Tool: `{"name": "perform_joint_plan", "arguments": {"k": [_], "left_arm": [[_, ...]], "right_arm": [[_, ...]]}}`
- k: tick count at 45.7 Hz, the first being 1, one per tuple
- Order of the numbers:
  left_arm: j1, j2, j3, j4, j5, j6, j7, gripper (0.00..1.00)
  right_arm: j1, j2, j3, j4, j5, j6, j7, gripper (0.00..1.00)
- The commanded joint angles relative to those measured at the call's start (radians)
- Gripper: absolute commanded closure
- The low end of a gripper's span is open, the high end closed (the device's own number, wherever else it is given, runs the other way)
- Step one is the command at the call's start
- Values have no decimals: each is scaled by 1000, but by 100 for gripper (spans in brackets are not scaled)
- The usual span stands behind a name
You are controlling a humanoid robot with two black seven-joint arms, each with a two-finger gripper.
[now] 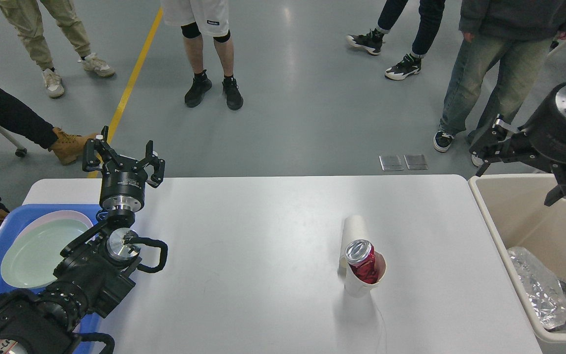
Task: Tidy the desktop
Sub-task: 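Move the open right gripper toward the red can in the cup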
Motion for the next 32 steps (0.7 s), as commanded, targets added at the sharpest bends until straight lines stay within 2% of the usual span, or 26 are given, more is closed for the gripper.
{"name": "perform_joint_plan", "arguments": {"k": [1, 4, 8, 16, 26, 32], "left_arm": [[0, 0, 0, 0, 0, 0, 0, 4], [0, 0, 0, 0, 0, 0, 0, 4], [0, 0, 0, 0, 0, 0, 0, 4], [0, 0, 0, 0, 0, 0, 0, 4], [0, 0, 0, 0, 0, 0, 0, 4], [0, 0, 0, 0, 0, 0, 0, 4]], "right_arm": [[-15, -2, 11, 103, 5, -148, 13, 2], [-37, -2, 42, 157, 6, -241, 20, 2], [-72, -2, 86, 187, 8, -299, 20, 2], [-106, -3, 123, 195, 32, -299, 14, 2], [-248, -2, 207, 172, 71, -321, 14, 2], [-311, -19, 224, 166, 72, -371, 14, 2]]}}
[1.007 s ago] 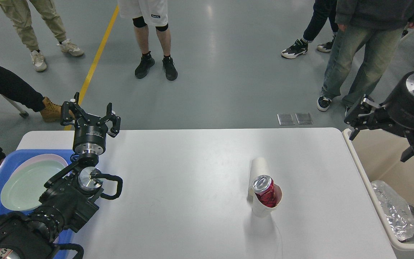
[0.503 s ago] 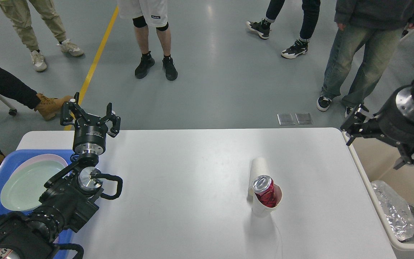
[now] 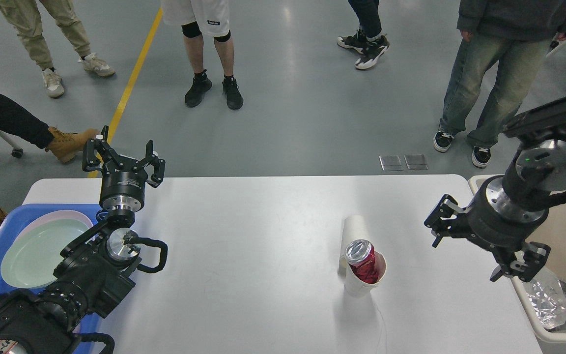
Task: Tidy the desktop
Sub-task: 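Move the open right gripper toward the red can in the cup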
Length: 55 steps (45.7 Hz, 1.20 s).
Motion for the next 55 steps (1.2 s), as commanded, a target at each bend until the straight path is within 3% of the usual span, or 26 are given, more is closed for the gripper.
{"name": "perform_joint_plan", "arguments": {"k": [1, 11, 30, 55], "left_arm": [[0, 0, 0, 0, 0, -1, 0, 4], [0, 0, 0, 0, 0, 0, 0, 4], [0, 0, 0, 0, 0, -1, 0, 4], [0, 0, 0, 0, 0, 0, 0, 4]], "right_arm": [[-63, -22, 17, -10, 3, -40, 0, 2], [-127, -88, 39, -36, 3, -63, 0, 2], [-295, -90, 163, -139, 3, -82, -3, 1], [-379, -79, 312, -144, 3, -140, -3, 1]]}}
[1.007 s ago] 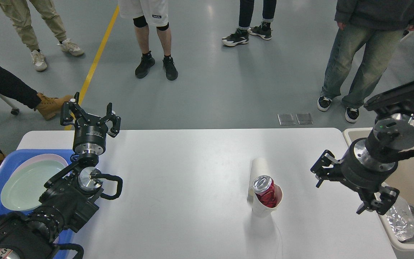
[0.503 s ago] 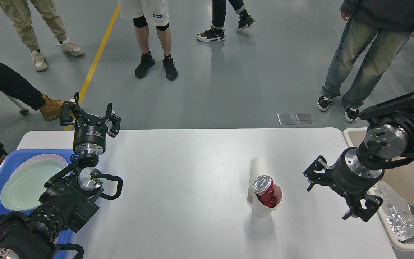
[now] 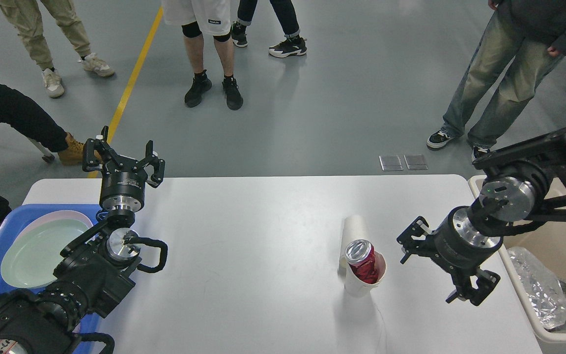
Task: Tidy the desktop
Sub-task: 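Move the open right gripper toward the red can in the cup, then close the right gripper around the red can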
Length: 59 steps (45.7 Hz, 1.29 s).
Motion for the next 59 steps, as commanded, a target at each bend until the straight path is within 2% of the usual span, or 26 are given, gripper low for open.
{"name": "perform_joint_plan", "arguments": {"k": [1, 10, 59], "left_arm": [[0, 0, 0, 0, 0, -1, 0, 4], [0, 0, 0, 0, 0, 0, 0, 4], [0, 0, 0, 0, 0, -1, 0, 4]], "right_arm": [[-35, 9, 50, 0, -1, -26, 0, 1], [-62, 32, 91, -3, -3, -58, -1, 1], [-233, 143, 122, -181, -57, -66, 0, 0]]}}
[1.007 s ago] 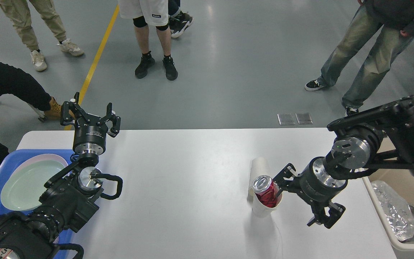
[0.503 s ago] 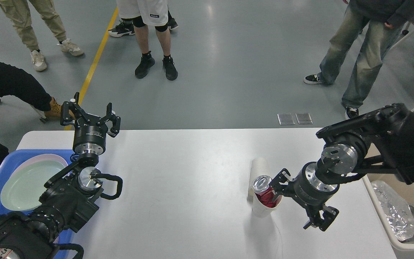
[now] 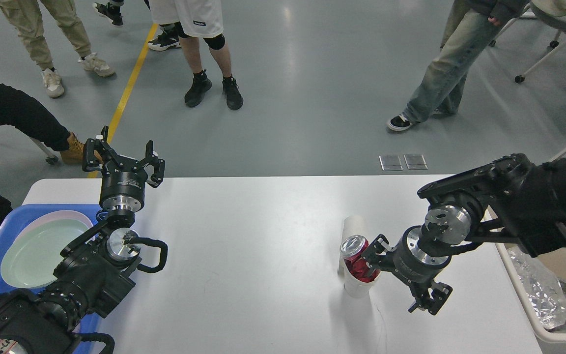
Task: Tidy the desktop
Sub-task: 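Close the right gripper around the red can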
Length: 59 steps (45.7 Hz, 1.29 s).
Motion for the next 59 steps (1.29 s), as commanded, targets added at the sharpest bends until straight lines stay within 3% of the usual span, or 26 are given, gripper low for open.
{"name": "perform_joint_plan", "arguments": {"k": [1, 36, 39, 46, 50, 52, 59], "left_arm": [[0, 0, 0, 0, 0, 0, 0, 4], [0, 0, 0, 0, 0, 0, 0, 4], [0, 0, 0, 0, 0, 0, 0, 4], [0, 0, 0, 0, 0, 0, 0, 4], [0, 0, 0, 0, 0, 0, 0, 4], [0, 0, 0, 0, 0, 0, 0, 4], [0, 0, 0, 0, 0, -1, 0, 4]], "right_arm": [[-14, 2, 3, -10, -13, -1, 0, 0], [-110, 2, 57, -72, -131, -1, 1, 0], [-119, 2, 60, -82, -136, -1, 1, 4], [-146, 5, 60, -88, -137, 4, 1, 45], [-154, 5, 63, -88, -137, 14, 1, 85], [-157, 5, 69, -88, -137, 17, 0, 100], [-169, 5, 92, -88, -137, 25, -3, 100]]}}
